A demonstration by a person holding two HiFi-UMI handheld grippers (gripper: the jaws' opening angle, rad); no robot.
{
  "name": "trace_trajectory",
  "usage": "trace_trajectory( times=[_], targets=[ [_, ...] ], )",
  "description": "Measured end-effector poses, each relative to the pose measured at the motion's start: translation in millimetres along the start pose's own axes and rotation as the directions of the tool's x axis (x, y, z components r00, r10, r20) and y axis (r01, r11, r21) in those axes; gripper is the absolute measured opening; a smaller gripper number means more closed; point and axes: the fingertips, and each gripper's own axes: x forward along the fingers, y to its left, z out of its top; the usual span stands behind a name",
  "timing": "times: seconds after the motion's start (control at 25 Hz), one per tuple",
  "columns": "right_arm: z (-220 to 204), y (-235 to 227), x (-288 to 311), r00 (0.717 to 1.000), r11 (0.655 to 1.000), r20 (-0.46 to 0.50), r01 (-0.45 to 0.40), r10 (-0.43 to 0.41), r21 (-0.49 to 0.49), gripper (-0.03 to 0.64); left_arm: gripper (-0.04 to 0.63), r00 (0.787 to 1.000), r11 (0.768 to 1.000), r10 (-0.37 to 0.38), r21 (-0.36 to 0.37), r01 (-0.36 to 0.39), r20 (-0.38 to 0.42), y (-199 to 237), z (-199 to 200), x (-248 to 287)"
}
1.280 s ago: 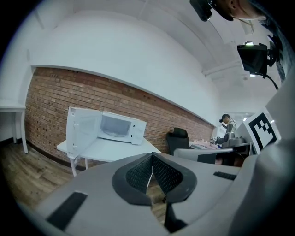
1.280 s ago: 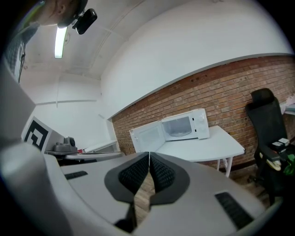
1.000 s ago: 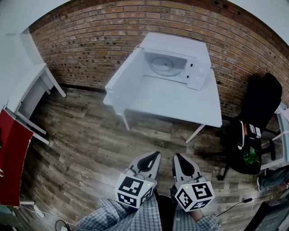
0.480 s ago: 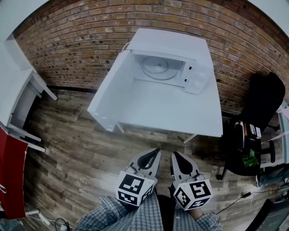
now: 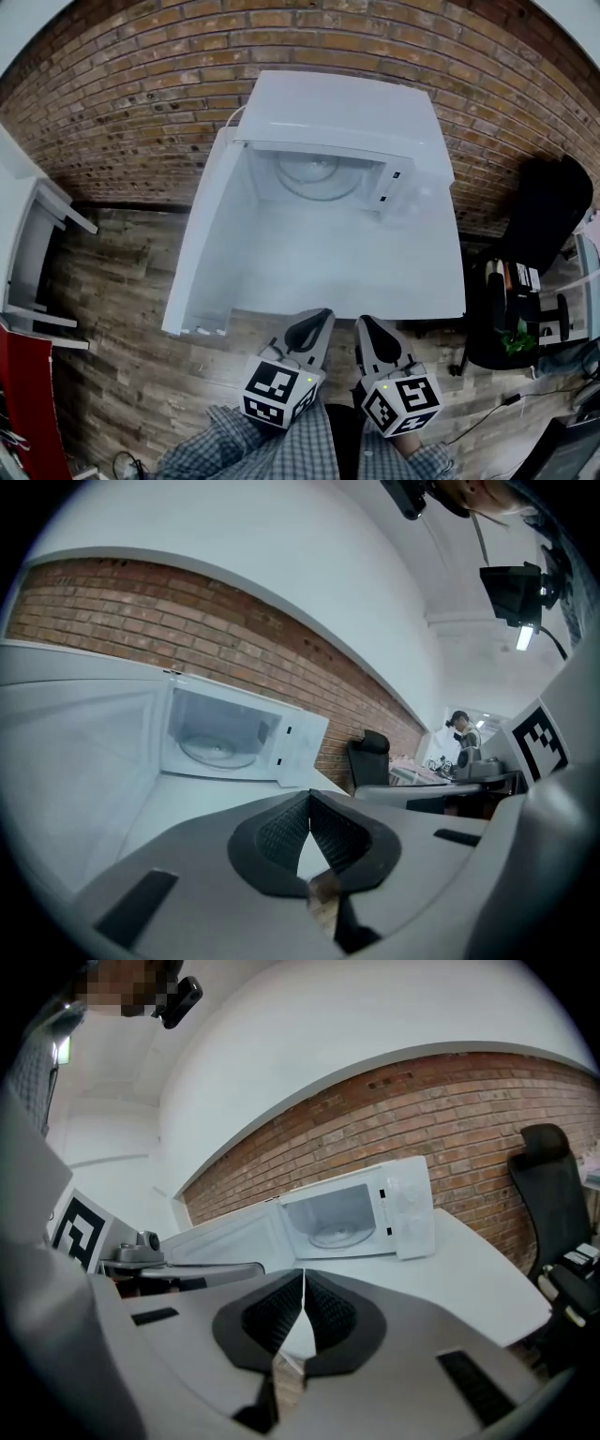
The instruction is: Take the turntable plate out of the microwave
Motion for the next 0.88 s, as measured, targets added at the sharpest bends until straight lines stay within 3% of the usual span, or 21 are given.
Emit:
trace_trajectory(
  times=[0.24,0.44,0.6,0.88],
  targets=[
    [3,-11,26,0.998,0.998,-0.032,0.052,-0.051,0.018,0.02,0.011,0.998,0.998,-0.049,-0.028,0.048,-0.031,20,7,24],
    [6,-26,46,0.997,0.998,-0.065,0.051,-0.049,0.024,0.02,0.011,0.998,0.997,-0.022,-0.069,0.019,-0.052,39,5,41],
    [13,-32,75,0.998,0.999,-0.064,0.006,-0.003,0.044,0.02,0.009,0.998,0.996,0.041,-0.076,-0.044,-0.039,64,13,50],
    [51,-37,110,0.991,0.992,-0.048,-0.123,0.122,-0.021,0.02,0.009,0.99,0.985,0.14,-0.105,-0.139,0.004,85,46,70]
  ],
)
